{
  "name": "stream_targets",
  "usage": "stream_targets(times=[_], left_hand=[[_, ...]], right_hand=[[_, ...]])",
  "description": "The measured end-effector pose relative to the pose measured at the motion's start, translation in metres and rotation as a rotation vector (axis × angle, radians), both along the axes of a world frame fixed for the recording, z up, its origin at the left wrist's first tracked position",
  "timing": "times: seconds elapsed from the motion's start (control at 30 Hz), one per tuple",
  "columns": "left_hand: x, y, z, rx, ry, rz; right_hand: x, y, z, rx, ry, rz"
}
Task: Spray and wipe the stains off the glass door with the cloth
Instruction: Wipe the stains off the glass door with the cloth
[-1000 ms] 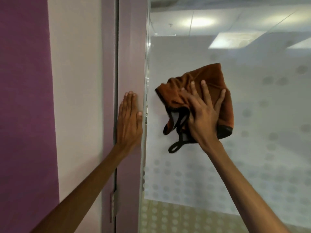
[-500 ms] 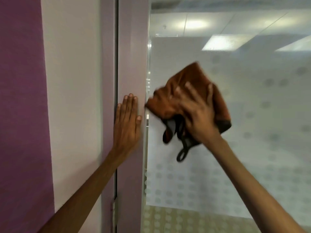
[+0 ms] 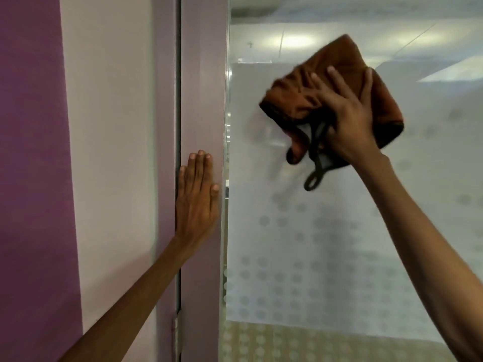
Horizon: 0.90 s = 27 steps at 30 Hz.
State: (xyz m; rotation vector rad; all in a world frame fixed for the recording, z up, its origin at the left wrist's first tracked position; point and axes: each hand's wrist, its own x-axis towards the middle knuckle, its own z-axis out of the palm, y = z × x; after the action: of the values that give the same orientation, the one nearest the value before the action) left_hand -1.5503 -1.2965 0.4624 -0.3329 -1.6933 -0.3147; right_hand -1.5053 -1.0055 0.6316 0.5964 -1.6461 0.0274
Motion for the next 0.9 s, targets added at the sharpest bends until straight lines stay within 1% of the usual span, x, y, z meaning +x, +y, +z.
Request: stream_targets(times=[0.07,0.13,0.2,0.27,0.33,0.37,0.4,0.43,0.47,0.5,0.53,0.57,0.6,0.63,0.67,0.73,0.77,0.8,0.83,0.87,0.9], left_hand=[[-0.001,0.000,-0.001,0.002,-0.002,-0.007],[0.000,0.000,-0.001,0.010,-0.001,-0.006],[0.001,0.000,-0.001,0.009,-0.002,-0.007],[0.001,0.000,0.000,0.006,-0.003,-0.020],[0.001,-0.002,-0.001,0.002,-0.004,-0.035],[0.000,-0.003,-0.002,-0.001,-0.004,-0.039],[0.001,-0.003,-0.002,-0.004,-0.006,-0.039],[0.001,-0.003,-0.002,-0.004,-0.011,-0.040],[0.001,-0.002,-0.002,-0.001,-0.018,-0.042],[0.001,-0.002,-0.002,0.002,-0.025,-0.047],[0.002,-0.002,-0.003,0.003,-0.028,-0.048],[0.002,-0.001,-0.003,0.003,-0.027,-0.047],[0.002,-0.001,-0.002,0.003,-0.026,-0.046],[0.002,-0.001,-0.003,0.005,-0.025,-0.045],[0.002,-0.001,-0.003,0.008,-0.021,-0.045],[0.002,0.000,-0.003,0.008,-0.009,-0.040],[0.002,-0.001,-0.003,0.006,-0.005,-0.041],[0.001,-0.001,-0.003,0.005,-0.003,-0.048],[0.000,-0.002,-0.003,0.004,-0.002,-0.057],[0.000,-0.001,-0.004,0.003,-0.002,-0.061],[0.000,-0.001,-0.004,0.002,0.000,-0.060]], right_hand=[[-0.003,-0.020,0.007,-0.027,0.001,0.042],[-0.006,-0.032,-0.008,0.053,-0.001,0.086],[-0.008,-0.037,-0.043,0.171,-0.017,0.121],[-0.008,-0.039,-0.083,0.254,-0.069,0.195],[-0.011,-0.036,-0.132,0.352,-0.135,0.219],[-0.015,-0.032,-0.161,0.415,-0.182,0.225],[-0.016,-0.027,-0.191,0.471,-0.291,0.276],[-0.009,-0.024,-0.214,0.422,-0.360,0.455],[0.001,-0.023,-0.233,0.233,-0.528,0.663],[0.010,-0.015,-0.248,0.029,-0.776,0.894],[0.015,-0.006,-0.258,-0.029,-0.959,1.080],[0.016,-0.004,-0.259,-0.049,-1.017,1.151],[0.020,-0.006,-0.246,-0.093,-1.055,1.127],[0.020,-0.009,-0.230,-0.140,-1.044,1.042],[0.018,-0.015,-0.206,-0.114,-0.916,0.903],[0.013,-0.025,-0.139,0.112,-0.445,0.539],[0.008,-0.029,-0.108,0.249,-0.313,0.379],[0.005,-0.034,-0.079,0.315,-0.287,0.262],[0.005,-0.039,-0.048,0.333,-0.170,0.148],[0.005,-0.041,-0.021,0.324,-0.116,0.071],[0.004,-0.043,0.001,0.291,-0.111,0.040]])
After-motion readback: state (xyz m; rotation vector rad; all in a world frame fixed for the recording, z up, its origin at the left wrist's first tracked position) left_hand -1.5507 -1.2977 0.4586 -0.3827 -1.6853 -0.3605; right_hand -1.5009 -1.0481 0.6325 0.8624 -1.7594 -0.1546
